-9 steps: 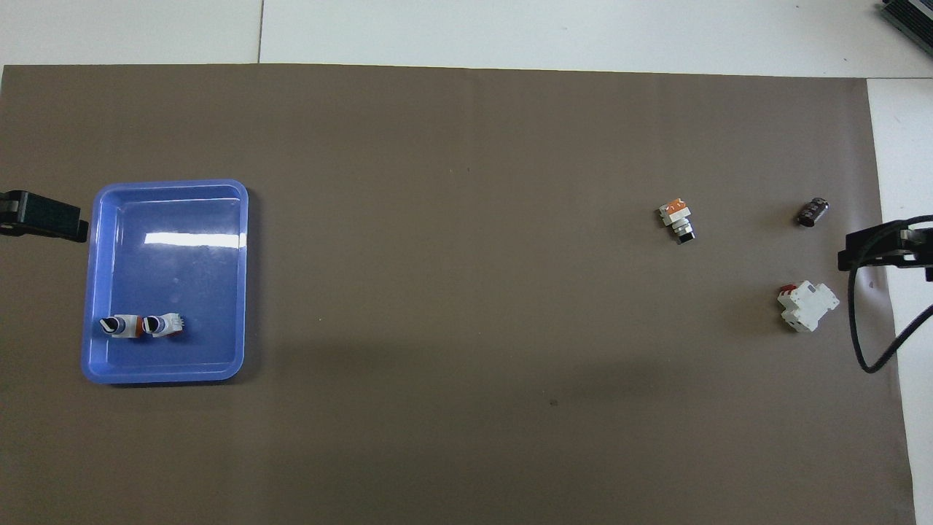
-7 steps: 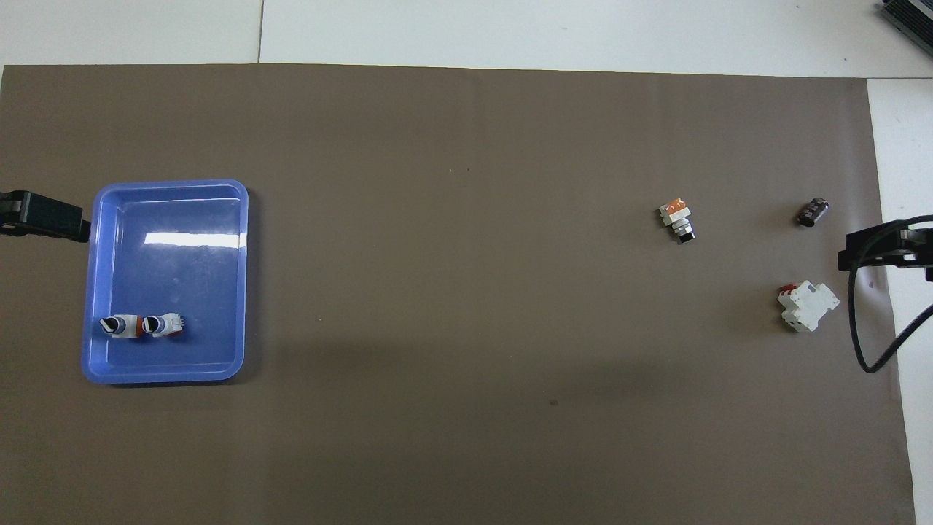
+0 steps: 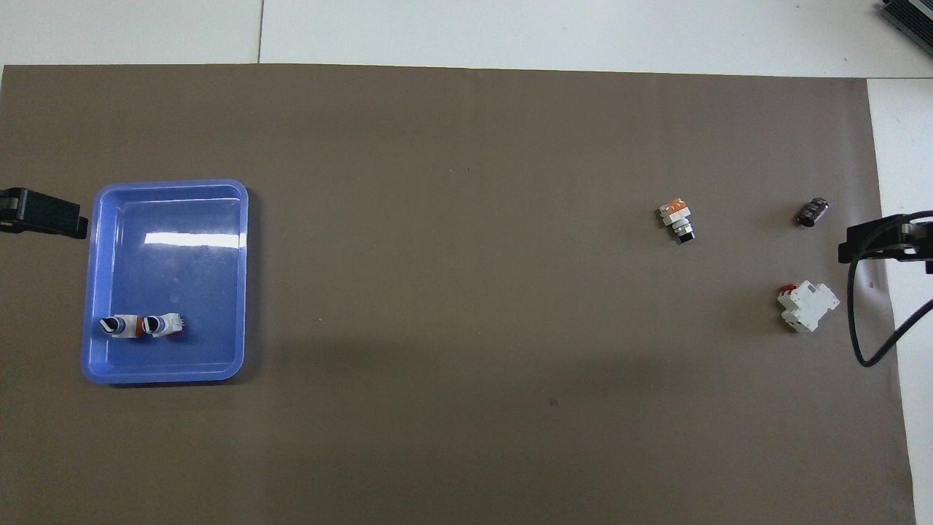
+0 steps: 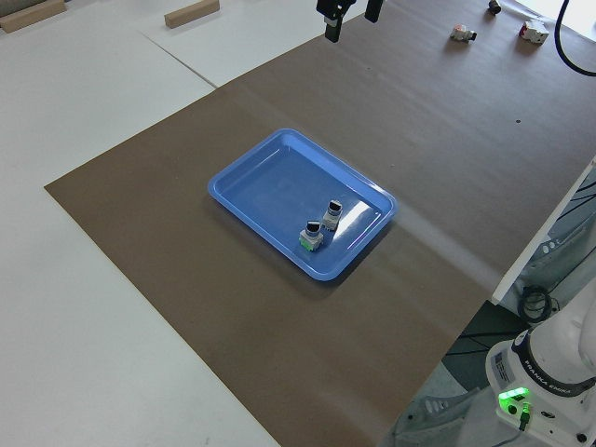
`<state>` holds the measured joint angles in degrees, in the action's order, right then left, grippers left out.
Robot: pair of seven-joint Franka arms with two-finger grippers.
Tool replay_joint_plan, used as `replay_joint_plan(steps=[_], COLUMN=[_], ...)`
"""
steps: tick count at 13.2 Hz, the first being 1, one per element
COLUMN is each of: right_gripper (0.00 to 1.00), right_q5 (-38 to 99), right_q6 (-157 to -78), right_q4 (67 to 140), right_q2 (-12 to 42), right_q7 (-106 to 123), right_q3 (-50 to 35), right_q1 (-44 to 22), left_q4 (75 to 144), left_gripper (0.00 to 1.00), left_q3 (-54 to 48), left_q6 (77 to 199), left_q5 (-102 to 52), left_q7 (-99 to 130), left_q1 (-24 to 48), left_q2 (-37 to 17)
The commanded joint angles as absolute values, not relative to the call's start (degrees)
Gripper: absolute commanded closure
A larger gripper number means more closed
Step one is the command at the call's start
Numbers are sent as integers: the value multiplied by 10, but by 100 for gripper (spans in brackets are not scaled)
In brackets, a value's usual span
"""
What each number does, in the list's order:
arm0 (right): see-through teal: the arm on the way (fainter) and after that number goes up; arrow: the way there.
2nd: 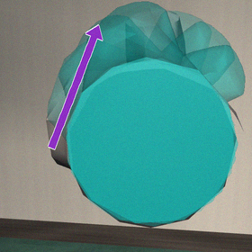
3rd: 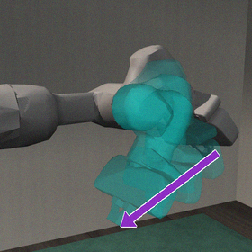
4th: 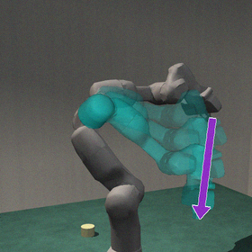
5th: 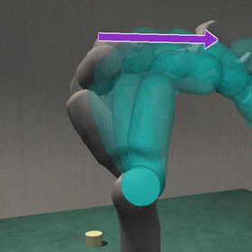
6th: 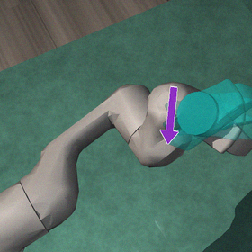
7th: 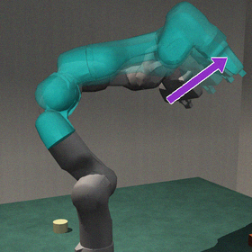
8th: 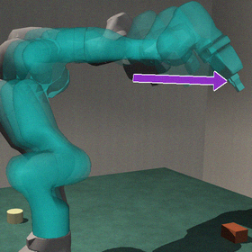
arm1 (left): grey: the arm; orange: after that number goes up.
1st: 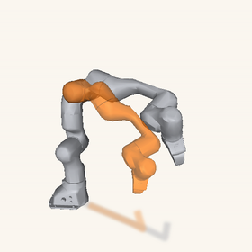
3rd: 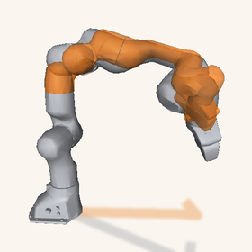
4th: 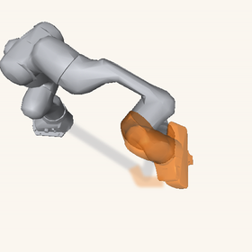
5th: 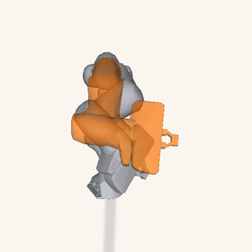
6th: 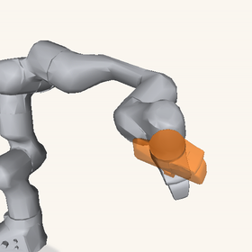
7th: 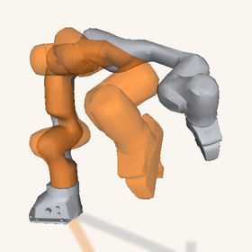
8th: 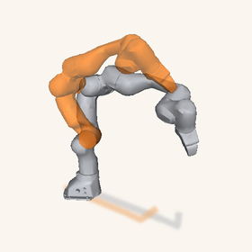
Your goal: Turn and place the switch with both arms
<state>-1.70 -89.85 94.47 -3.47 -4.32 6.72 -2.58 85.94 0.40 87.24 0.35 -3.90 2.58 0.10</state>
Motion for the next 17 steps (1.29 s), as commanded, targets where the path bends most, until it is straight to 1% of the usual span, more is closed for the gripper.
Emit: replay_joint_plan(steps=[1,2,3,5,8,10,12,15,17], right_gripper=[0,0,0,0,0,0,0,0,0], right_q5=[-12,-12,-11,-11,-11,-11,7,86,87], right_q6=[-996,-1065,-1107,-1170,-1305,-1366,-1394,-1394,-1397], right_q4=[1041,1088,1102,1102,1100,1100,1096,1073,1071], right_q2=[-58,-72,-65,-3,95,145,176,226,242], right_q7=[-27,-26,-25,-15,69,121,161,265,327], right_q3=[62,62,62,62,62,57,49,49,49], right_q1=[-21,-24,-45,-59,-68,-69,-64,-63,-58], left_q4=[883,883,883,883,883,883,883,887,888], left_gripper=[0,0,0,0,0,0,0,0,0], left_q3=[6,6,6,6,6,6,6,6,6], left_q6=[887,887,887,886,886,886,885,886,887], left_q5=[-2,-2,-2,-2,-2,-2,-2,-2,-2], left_q7=[-47,-47,-47,-47,-47,-47,-47,-47,-47], left_q1=[25,25,26,27,25,25,25,25,27], left_q2=[19,19,19,20,19,20,20,20,21])
